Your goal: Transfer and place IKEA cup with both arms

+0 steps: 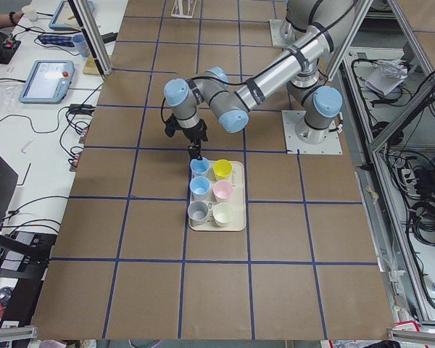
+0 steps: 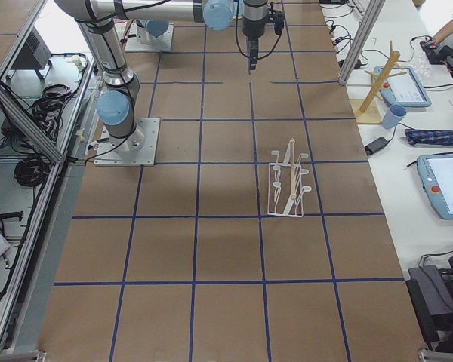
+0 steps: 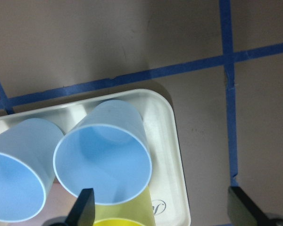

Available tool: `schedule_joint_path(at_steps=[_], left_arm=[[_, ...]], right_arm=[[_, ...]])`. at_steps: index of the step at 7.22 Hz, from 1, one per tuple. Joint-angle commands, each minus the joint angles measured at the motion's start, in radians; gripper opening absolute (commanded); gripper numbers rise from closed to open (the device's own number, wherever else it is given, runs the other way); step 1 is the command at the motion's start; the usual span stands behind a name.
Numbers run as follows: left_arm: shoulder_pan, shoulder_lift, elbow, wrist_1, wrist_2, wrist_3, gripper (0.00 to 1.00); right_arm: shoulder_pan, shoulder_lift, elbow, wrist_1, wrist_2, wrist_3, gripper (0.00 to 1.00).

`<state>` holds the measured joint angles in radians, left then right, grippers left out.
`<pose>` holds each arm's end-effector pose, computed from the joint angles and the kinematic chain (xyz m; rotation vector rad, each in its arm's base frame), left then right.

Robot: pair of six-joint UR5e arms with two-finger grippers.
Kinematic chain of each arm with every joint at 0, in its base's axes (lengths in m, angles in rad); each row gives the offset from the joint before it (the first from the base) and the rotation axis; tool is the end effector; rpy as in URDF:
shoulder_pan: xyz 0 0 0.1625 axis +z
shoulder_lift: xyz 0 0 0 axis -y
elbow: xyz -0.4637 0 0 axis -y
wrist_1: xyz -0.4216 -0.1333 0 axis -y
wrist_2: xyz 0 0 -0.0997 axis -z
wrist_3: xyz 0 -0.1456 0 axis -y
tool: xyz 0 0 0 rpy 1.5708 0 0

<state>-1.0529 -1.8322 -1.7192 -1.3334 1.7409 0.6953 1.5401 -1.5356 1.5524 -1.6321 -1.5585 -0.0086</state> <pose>0.1928 -0.5578 0.2840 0.2953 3.0642 0.3682 0.1183 -0.5478 0.4778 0.0341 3.1292 -0.0700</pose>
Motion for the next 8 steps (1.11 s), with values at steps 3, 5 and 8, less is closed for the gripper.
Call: schedule_joint_path(at_steps=[3, 5, 8], left_arm=[[-0.170, 0.144, 0.136, -0.211, -0.096, -0.216, 1.00], [-0.332, 0.195, 0.158, -0.217, -0.136, -0.333, 1.00], [-0.453, 0.310, 0.129, -0.271, -0.139, -0.500, 1.00]], right_arm=[[0.000, 0.000, 0.002, 0.000, -0.002, -0.001, 1.00], [0.000, 0.000, 0.000, 0.000, -0.006, -0.002, 1.00], [0.000, 0.000, 0.002, 0.000, -0.009, -0.002, 1.00]])
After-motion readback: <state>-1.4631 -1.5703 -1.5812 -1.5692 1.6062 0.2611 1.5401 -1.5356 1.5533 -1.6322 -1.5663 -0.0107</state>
